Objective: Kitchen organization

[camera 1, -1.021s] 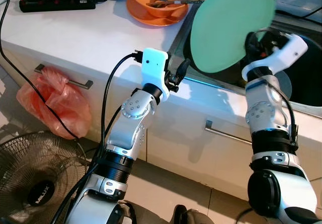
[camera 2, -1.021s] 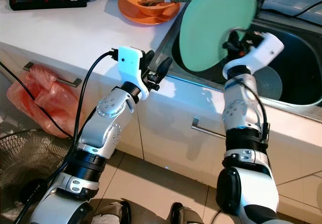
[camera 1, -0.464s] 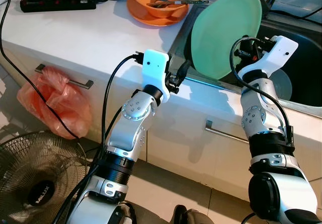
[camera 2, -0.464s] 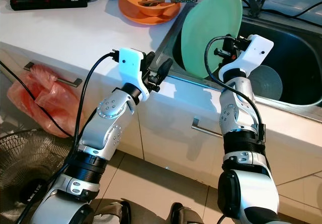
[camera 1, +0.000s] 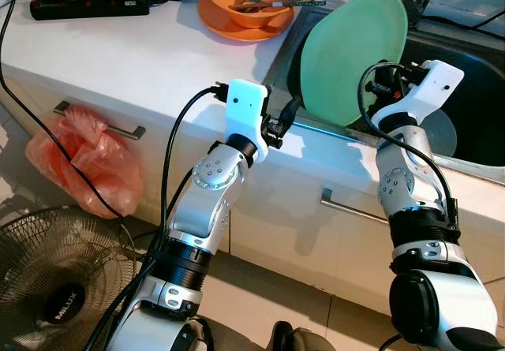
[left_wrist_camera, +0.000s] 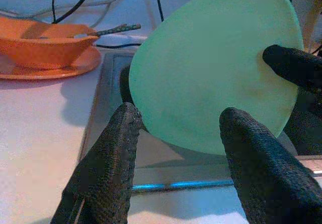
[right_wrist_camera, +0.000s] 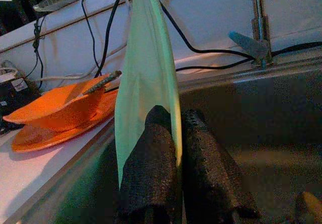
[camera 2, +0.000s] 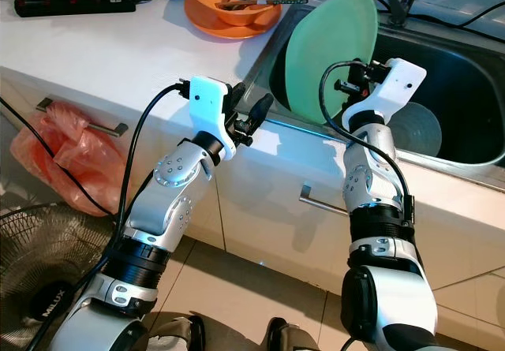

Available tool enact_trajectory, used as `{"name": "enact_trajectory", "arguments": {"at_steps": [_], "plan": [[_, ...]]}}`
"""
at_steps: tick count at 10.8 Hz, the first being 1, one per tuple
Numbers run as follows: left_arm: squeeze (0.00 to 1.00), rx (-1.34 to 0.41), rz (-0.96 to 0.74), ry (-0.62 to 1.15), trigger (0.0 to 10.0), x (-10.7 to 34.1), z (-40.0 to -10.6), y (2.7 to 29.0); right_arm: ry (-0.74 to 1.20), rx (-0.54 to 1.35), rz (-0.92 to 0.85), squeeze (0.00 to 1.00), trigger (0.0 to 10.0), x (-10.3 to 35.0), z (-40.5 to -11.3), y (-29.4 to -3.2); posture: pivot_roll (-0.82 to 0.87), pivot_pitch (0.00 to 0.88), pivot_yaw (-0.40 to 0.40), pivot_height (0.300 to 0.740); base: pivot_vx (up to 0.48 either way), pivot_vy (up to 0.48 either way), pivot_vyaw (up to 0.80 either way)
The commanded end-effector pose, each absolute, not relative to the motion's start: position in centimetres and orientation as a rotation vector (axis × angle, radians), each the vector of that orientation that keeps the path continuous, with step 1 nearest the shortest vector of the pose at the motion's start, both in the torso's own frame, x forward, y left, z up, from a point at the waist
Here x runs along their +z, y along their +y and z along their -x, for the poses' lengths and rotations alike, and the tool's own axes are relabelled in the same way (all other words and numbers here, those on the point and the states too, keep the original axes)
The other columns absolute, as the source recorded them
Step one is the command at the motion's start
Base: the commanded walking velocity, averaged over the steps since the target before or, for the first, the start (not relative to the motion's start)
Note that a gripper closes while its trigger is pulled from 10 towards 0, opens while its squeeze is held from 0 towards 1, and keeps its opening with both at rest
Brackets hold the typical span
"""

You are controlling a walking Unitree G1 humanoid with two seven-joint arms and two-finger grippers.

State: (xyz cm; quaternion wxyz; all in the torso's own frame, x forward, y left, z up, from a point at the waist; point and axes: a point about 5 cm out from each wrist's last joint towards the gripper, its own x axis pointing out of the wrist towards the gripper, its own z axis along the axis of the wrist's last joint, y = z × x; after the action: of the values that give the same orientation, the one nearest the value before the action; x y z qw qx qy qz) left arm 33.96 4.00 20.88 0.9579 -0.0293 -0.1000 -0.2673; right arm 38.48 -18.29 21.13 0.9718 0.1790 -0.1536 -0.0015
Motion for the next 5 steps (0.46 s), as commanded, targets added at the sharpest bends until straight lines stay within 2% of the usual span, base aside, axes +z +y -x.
{"name": "enact_trajectory", "arguments": {"at_steps": [1, 5], "plan": [[0.00, -0.561, 0.054, -0.202, 10.0, 20.9, -33.6, 3.6, -0.297, 0.019, -0.354, 0.00, 10.0, 20.6, -38.4, -17.9, 0.04, 0.162, -0.037, 0.740, 0.000, 0.000, 0.00], [0.00, -0.561, 0.053, -0.197, 10.0, 20.8, -33.6, 3.6, -0.198, 0.070, -0.321, 0.00, 10.0, 18.5, -38.3, -16.5, 0.05, 0.166, -0.039, 0.740, 0.000, 0.000, 0.00]]}}
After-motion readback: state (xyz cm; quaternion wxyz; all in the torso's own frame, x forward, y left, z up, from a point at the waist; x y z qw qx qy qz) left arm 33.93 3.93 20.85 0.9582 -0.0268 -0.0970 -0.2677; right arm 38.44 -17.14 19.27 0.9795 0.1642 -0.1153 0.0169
